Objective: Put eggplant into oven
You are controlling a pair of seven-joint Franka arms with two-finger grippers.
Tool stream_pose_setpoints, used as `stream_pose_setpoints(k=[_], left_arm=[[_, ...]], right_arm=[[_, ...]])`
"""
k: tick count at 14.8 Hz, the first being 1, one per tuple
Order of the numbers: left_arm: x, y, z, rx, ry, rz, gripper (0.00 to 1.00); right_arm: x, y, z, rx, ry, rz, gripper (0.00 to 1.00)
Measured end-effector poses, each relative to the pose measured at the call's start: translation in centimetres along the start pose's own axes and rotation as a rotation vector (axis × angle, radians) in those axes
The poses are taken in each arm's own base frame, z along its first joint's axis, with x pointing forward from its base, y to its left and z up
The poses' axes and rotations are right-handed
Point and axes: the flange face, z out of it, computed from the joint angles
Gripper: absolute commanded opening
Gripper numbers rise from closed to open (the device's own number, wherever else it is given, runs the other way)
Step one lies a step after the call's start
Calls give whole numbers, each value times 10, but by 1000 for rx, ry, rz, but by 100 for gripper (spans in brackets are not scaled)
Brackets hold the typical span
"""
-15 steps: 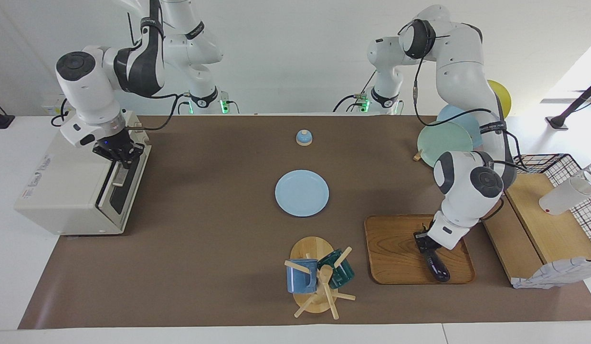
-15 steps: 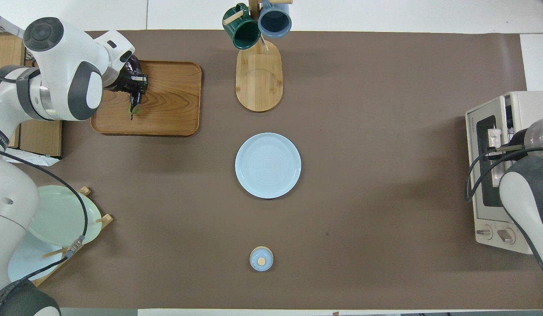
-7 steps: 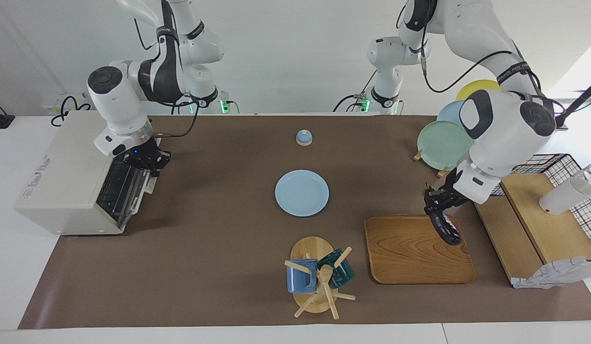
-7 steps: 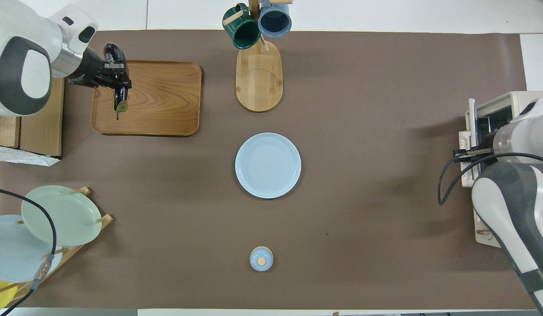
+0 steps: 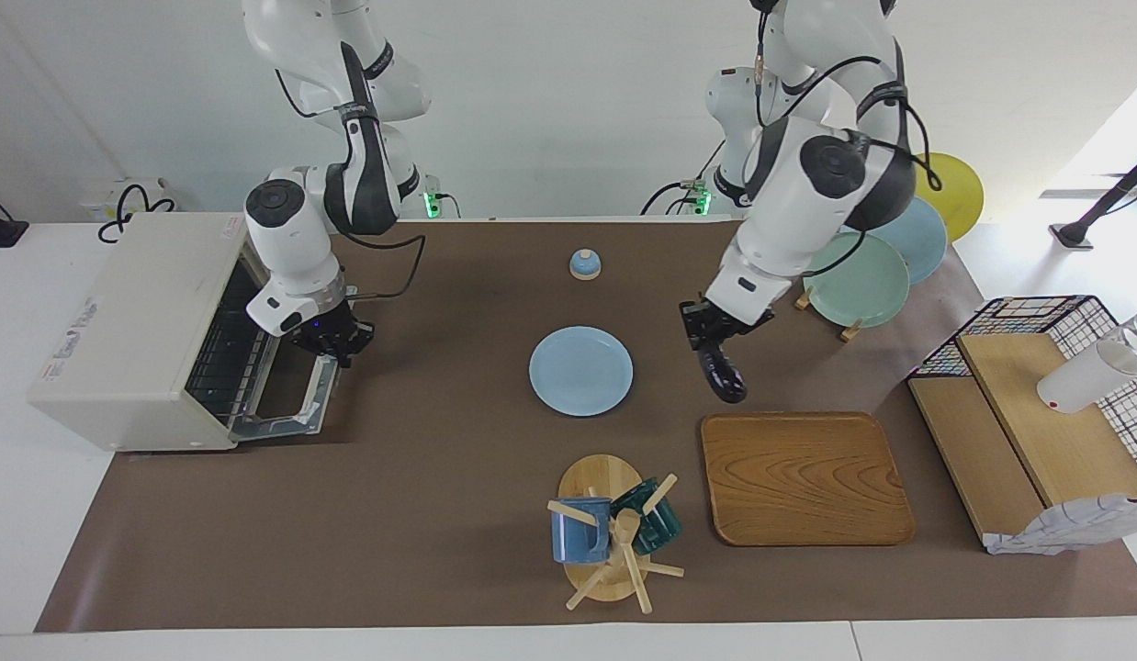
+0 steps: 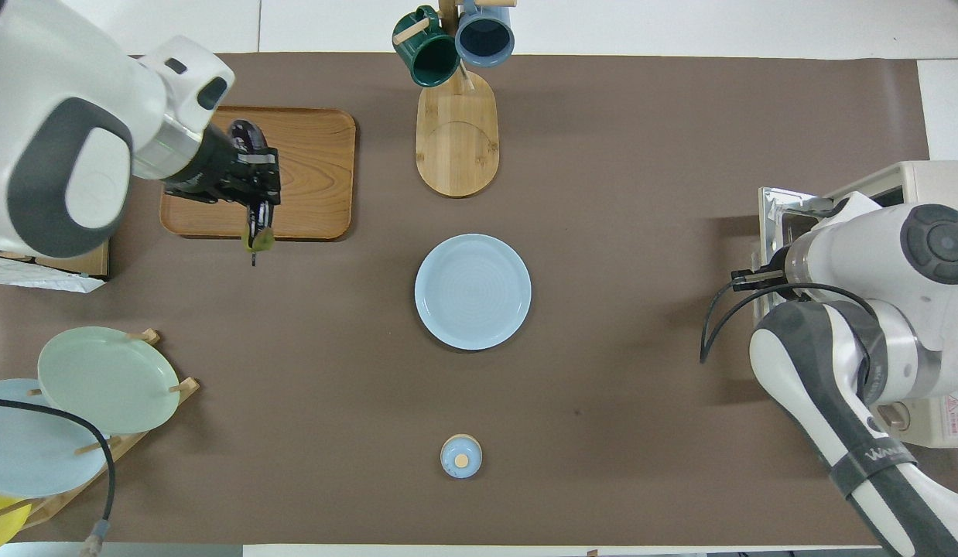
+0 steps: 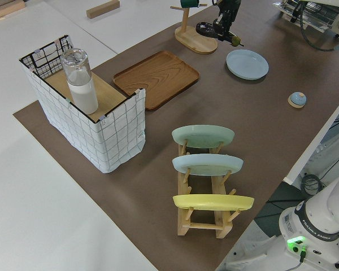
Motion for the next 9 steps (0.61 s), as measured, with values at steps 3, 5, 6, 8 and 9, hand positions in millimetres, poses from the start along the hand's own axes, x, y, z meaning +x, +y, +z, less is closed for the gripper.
stream_pose_setpoints(k=[3, 5, 6, 8, 9], left_arm=[[-52, 57, 61, -33, 47, 10, 0], [-71, 74, 86, -37, 51, 24, 0], [-74, 77, 96, -39, 53, 28, 0], [-75, 81, 117, -41, 50, 33, 0], [-75, 85, 128, -45, 52, 30, 0]], right_arm=[[2, -4, 11, -2, 15, -7, 0], [2, -5, 20, -1, 11, -7, 0], [2, -6, 22, -1, 13, -4, 0], [2, -10, 26, -1, 12, -3, 0], [3, -14, 27, 0, 13, -8, 0]])
